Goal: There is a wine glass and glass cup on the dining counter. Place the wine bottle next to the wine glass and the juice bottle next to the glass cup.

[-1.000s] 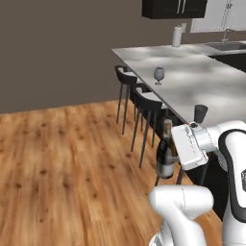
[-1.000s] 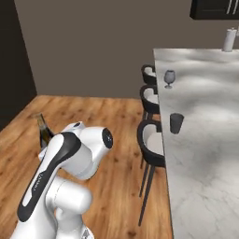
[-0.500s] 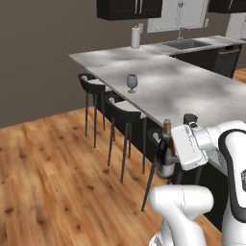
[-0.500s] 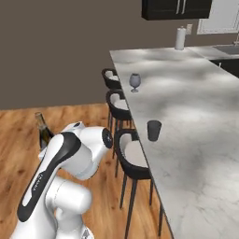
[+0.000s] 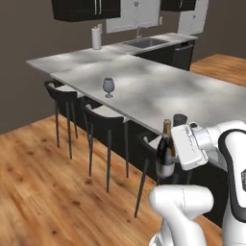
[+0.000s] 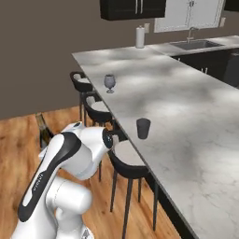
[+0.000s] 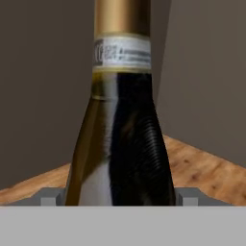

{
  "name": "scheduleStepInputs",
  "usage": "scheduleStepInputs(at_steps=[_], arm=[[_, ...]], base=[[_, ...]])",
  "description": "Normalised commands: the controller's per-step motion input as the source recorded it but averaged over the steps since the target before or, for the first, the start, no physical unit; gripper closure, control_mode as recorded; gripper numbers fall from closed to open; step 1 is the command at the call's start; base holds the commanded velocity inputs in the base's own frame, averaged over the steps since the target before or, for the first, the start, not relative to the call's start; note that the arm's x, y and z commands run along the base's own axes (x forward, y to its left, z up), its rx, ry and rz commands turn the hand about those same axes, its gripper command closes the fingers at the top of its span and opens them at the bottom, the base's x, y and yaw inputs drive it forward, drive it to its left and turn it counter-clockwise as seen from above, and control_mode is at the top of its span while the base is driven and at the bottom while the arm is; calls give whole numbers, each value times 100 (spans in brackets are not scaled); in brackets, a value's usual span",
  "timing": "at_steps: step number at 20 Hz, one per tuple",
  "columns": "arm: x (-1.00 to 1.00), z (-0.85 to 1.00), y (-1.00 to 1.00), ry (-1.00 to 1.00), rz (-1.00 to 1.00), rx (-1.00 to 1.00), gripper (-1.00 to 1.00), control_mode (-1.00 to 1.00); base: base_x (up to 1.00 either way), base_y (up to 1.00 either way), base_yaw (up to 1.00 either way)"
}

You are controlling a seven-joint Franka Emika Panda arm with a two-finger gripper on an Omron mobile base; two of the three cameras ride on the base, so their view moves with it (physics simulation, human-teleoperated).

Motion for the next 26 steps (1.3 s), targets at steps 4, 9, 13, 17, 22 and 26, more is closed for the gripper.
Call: scheduleStepInputs(at_steps=[4,9,13,17,22,26], arm=[[0,0,0,0,0,0,100,100],[0,0,0,0,0,0,100,100],[0,0,0,0,0,0,100,100],[0,0,0,0,0,0,100,100],[0,0,0,0,0,0,100,100],[0,0,0,0,0,0,100,100]], base=[[10,58,-43],[15,58,-42],[23,59,-40],[22,63,-36],[18,67,-31],[13,70,-29]])
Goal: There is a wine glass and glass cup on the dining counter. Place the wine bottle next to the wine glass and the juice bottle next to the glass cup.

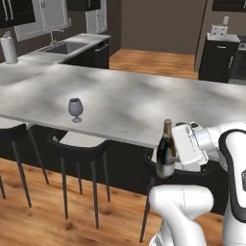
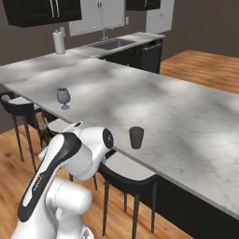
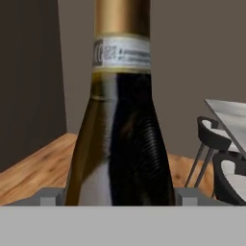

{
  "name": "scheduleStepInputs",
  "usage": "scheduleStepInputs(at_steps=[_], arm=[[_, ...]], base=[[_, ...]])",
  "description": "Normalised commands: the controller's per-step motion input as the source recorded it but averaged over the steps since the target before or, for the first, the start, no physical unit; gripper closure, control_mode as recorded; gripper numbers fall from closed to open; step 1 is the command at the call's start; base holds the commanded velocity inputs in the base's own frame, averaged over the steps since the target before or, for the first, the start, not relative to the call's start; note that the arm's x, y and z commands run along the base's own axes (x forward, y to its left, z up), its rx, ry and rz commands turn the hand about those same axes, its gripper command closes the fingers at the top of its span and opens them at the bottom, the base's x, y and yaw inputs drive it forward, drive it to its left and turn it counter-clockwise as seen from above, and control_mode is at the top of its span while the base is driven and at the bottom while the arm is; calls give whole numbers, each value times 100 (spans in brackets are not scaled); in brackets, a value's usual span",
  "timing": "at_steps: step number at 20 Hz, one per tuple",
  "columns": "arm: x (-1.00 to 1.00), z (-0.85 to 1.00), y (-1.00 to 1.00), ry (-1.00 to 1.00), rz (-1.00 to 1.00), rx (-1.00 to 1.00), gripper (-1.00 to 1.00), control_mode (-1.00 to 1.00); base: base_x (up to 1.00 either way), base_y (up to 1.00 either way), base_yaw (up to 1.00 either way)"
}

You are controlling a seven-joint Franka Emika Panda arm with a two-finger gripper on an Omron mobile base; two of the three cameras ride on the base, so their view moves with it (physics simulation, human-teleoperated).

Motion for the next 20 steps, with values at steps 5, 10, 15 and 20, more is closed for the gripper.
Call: scheduleStepInputs(at_steps=[5,10,15,20], arm=[[0,0,0,0,0,0,100,100],[0,0,0,0,0,0,100,100],[0,0,0,0,0,0,100,100],[0,0,0,0,0,0,100,100]], base=[[12,70,-29],[12,70,-30],[11,71,-28],[9,73,-25]])
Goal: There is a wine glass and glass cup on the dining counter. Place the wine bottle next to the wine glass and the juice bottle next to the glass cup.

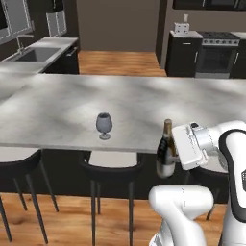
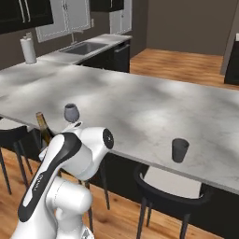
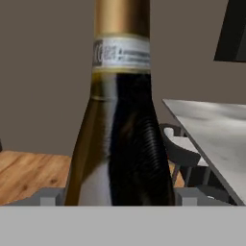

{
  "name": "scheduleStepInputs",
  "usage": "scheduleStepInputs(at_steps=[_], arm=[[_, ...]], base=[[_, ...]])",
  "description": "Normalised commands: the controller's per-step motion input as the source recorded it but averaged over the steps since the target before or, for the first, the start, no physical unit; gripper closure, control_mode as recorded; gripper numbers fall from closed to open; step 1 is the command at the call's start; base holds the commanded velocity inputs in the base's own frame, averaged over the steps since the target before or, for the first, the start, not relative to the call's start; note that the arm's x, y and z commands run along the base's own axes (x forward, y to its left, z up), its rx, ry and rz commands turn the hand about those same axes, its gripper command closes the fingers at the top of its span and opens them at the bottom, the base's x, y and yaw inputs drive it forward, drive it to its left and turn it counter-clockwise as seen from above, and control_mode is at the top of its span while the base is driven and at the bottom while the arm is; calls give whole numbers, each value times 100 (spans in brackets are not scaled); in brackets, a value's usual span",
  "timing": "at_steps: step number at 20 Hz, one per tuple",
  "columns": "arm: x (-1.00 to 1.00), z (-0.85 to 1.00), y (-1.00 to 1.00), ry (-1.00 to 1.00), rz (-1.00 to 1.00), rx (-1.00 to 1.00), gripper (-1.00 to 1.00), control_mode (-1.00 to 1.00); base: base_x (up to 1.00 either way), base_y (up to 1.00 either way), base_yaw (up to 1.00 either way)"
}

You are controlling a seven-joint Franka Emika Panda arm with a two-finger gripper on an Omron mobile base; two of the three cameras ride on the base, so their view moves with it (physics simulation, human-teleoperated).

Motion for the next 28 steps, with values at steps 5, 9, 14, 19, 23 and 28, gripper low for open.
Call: scheduleStepInputs(at_steps=[5,9,14,19,23,28], arm=[[0,0,0,0,0,0,100,100],[0,0,0,0,0,0,100,100],[0,0,0,0,0,0,100,100],[0,0,0,0,0,0,100,100],[0,0,0,0,0,0,100,100],[0,0,0,0,0,0,100,100]], base=[[23,67,-22],[51,40,-21],[55,25,-10],[49,8,-1],[41,1,0],[20,2,0]])
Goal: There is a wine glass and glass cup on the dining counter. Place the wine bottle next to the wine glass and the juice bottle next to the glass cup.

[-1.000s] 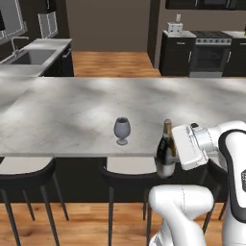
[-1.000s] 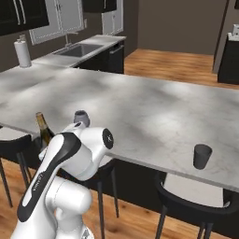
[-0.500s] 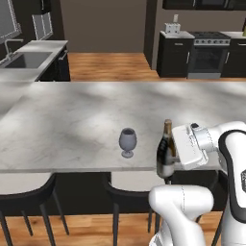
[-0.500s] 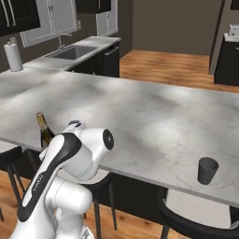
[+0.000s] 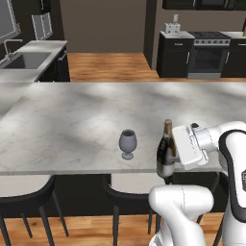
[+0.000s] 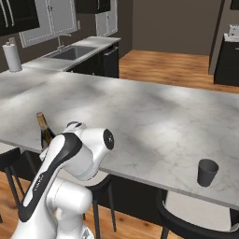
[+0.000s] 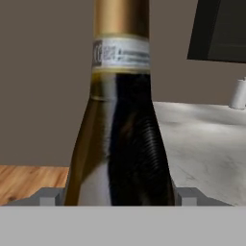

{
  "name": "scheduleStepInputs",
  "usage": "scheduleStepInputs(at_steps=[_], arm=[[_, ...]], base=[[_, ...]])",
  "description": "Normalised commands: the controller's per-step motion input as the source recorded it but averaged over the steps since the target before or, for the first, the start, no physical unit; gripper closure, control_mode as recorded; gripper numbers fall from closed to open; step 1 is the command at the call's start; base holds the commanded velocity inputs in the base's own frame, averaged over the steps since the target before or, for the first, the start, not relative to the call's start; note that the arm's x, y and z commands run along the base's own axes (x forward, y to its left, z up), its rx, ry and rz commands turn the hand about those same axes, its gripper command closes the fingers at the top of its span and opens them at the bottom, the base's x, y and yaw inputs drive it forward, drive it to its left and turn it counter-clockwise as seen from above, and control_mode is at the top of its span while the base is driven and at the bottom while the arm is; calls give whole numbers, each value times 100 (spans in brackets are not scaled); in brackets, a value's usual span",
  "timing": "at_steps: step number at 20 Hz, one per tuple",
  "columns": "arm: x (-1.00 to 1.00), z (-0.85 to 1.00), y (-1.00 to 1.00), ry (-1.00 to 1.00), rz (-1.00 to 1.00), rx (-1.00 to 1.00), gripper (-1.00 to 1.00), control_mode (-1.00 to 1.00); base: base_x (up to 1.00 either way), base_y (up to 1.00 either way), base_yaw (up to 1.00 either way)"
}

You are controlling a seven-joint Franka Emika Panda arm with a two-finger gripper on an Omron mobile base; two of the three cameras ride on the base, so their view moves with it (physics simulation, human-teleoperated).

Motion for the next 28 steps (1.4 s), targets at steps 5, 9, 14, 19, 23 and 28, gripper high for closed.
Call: scheduleStepInputs(at_steps=[5,9,14,19,23,28], arm=[[0,0,0,0,0,0,100,100],[0,0,0,0,0,0,100,100],[0,0,0,0,0,0,100,100],[1,0,-1,0,-1,0,100,-100],[34,0,-11,0,-9,0,100,-100],[30,0,-25,1,0,0,100,-100]], base=[[1,1,0],[0,0,0],[0,0,0],[0,0,0],[0,0,0],[0,0,0]])
